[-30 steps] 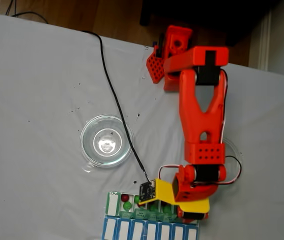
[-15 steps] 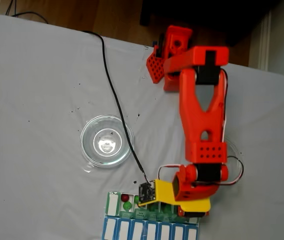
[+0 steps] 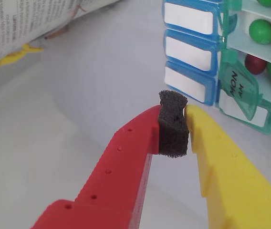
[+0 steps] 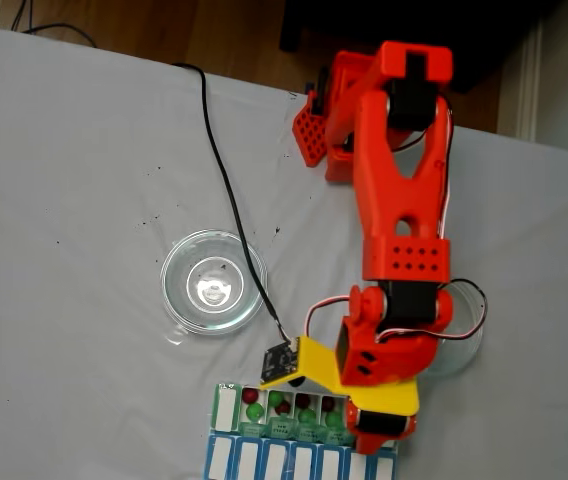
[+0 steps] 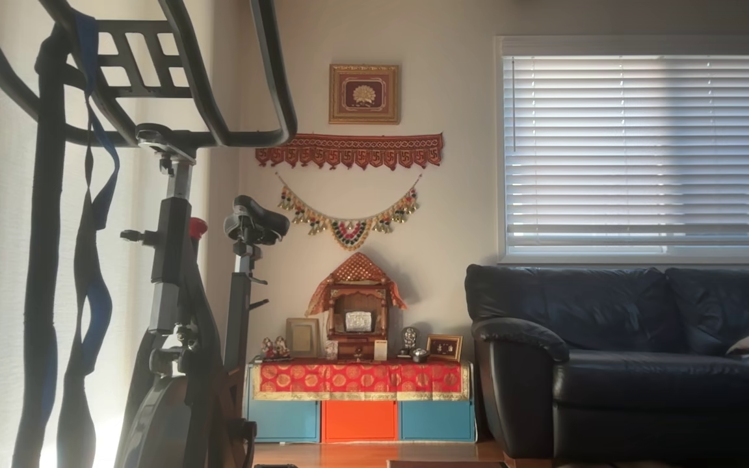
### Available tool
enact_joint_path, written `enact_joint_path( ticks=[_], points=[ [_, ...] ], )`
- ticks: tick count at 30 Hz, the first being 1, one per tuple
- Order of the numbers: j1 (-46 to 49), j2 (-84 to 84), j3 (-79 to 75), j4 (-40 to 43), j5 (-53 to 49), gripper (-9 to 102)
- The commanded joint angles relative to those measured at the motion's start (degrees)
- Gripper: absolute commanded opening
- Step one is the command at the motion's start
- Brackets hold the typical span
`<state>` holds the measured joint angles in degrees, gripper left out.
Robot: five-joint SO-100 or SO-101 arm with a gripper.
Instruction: Sort medicines into box.
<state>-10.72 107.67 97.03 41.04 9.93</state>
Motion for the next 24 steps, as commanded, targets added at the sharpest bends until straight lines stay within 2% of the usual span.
enact_joint_path(
  ticks=[1,10,16,24],
  points=[
    [-2.29,2.72,-0.70,0.09,-1.32,1],
    [-1.93,-6.15,-6.42,5.62,-1.67,1],
    [-1.49,-9.32,-8.26,6.24,-2.72,1],
    [-2.02,-12.57,-11.60,13.18,-6.15,1]
  ],
)
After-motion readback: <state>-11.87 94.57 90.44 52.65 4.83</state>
